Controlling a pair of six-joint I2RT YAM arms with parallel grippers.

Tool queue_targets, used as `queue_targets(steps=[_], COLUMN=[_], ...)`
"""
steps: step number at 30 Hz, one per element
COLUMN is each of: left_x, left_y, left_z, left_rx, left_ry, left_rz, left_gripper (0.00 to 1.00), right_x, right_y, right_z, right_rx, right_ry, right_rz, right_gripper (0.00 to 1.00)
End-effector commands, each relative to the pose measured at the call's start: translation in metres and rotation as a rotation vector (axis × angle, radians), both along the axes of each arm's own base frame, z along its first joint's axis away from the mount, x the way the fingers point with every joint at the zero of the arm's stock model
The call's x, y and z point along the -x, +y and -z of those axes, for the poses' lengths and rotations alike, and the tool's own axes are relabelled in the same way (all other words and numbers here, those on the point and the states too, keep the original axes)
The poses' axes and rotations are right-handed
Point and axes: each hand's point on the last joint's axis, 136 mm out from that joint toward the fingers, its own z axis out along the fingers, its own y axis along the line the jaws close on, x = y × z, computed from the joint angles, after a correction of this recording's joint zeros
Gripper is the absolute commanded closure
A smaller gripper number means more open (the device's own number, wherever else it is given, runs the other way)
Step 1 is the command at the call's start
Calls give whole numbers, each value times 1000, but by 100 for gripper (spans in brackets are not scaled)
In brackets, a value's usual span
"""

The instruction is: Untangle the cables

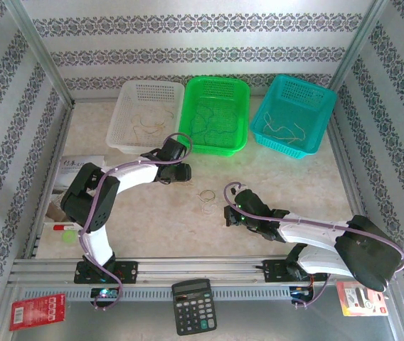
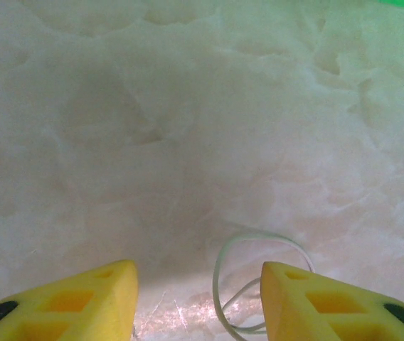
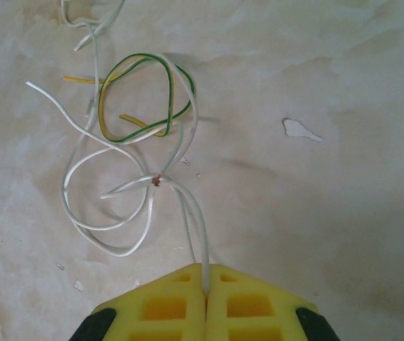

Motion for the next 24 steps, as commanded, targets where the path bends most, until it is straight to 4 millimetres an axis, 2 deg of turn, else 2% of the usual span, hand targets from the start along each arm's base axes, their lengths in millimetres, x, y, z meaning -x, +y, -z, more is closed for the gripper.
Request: queue_targets(steps=[1, 9, 15, 19, 24], left_x=[2, 0, -4, -7, -9], left_y=[-12, -17, -19, -19, -24], left_z=[1, 2, -1, -14, -46], left_rx=[8, 19, 15, 3, 36], left_ry=[15, 11, 0, -28, -82], left_rz=[23, 29, 33, 43, 63], left_gripper=[54, 64, 84, 100, 100], right_x=[-1, -1, -1, -2, -2], right_y=[-5, -6, -7, -7, -7], right_z=[1, 1, 1, 2, 3], right_rx=[1, 3, 4, 4, 5], right_ry=[-9, -10, -10, -10, -8], right_rz=[25, 27, 29, 30, 33], right_gripper=[100, 100, 100, 100, 100])
